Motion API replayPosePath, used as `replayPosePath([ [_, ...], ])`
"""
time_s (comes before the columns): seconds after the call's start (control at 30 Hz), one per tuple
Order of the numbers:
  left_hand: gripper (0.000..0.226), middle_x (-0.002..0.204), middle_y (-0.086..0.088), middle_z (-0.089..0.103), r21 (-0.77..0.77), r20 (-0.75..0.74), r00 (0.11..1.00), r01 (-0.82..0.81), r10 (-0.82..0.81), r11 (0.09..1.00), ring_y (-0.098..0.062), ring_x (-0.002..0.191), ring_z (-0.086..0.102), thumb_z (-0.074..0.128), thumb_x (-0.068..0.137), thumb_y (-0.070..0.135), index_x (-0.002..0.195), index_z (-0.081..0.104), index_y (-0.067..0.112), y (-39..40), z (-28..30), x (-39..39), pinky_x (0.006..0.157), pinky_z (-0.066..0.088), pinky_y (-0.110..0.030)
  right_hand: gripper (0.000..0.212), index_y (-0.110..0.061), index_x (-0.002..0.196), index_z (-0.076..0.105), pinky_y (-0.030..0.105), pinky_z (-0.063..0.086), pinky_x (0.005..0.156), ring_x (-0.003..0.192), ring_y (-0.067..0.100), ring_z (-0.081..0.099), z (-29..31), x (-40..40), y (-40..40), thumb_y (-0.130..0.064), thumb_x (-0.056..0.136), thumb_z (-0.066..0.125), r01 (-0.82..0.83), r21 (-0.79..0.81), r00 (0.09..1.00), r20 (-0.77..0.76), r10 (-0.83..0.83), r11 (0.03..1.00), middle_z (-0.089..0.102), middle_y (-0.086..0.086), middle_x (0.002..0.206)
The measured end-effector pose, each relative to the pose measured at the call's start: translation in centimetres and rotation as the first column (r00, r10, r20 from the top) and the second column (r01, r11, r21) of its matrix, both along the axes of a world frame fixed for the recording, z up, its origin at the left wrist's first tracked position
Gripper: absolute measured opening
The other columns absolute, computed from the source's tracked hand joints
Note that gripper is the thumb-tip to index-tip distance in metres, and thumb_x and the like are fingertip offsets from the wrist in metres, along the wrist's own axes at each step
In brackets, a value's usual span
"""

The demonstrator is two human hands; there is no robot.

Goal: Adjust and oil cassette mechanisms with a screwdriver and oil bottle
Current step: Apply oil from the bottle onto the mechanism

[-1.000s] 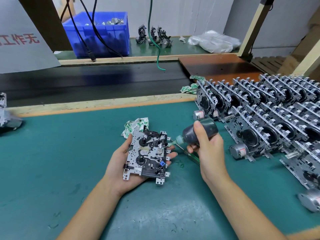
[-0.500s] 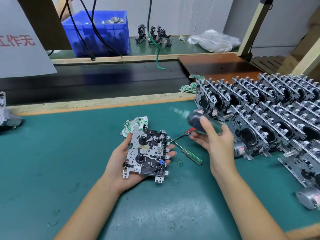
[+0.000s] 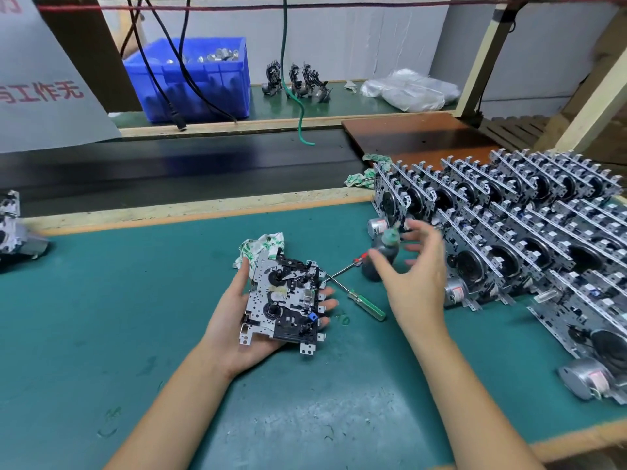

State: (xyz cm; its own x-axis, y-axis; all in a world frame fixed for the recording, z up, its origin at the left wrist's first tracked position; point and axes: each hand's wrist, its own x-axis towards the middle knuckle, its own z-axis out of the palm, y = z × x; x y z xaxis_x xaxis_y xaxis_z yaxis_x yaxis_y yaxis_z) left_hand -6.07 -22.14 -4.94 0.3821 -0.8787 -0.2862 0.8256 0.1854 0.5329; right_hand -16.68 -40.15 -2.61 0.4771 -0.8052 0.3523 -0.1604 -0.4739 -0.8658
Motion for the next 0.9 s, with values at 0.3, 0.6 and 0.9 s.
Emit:
replayPosePath([
  [0.3,0.087,0.129,-0.019,0.059,0.241,0.160,0.958,0.197,-0.239,0.950,-0.036,0.118,0.056,0.064,0.063,0.077,0.120,0.067,0.010,0.6,0.7,-1.0,0.106,0.039,-0.050,0.075,-0.024,0.144,0.034,0.032,0.041,0.097,0.118,0.013,0.041,0.8,-4.4,0.5,-0.051,0.081,0.064,-0.707,-0.421,0.646,-0.713,0.274,0.568,0.046,-0.005,0.129],
  [0.6,0.085,0.085,-0.013,0.073,0.537,0.463,0.828,0.022,-0.317,0.843,-0.023,0.074,0.069,0.036,0.071,0.079,0.088,0.073,0.005,2.2,2.7,-1.3,0.067,0.057,-0.027,0.058,-0.017,0.078,0.061,0.023,0.032,0.071,0.072,0.015,0.053,-0.8,-6.7,0.5,-0.071,0.076,0.041,-0.710,-0.532,0.684,-0.678,0.271,0.461,0.057,-0.007,0.075],
  [0.9,0.067,0.064,0.011,0.053,0.487,0.628,-0.086,-0.732,-0.773,0.477,-0.012,0.074,0.059,0.009,0.051,0.096,0.072,0.034,0.038,5.5,1.7,-8.6,0.062,0.043,-0.029,0.052,-0.014,0.065,0.058,0.029,0.031,0.063,0.060,0.019,0.051,-2.4,-7.0,1.9,-0.063,0.078,0.047,-0.582,-0.641,0.804,-0.545,0.238,0.500,0.053,-0.004,0.064],
])
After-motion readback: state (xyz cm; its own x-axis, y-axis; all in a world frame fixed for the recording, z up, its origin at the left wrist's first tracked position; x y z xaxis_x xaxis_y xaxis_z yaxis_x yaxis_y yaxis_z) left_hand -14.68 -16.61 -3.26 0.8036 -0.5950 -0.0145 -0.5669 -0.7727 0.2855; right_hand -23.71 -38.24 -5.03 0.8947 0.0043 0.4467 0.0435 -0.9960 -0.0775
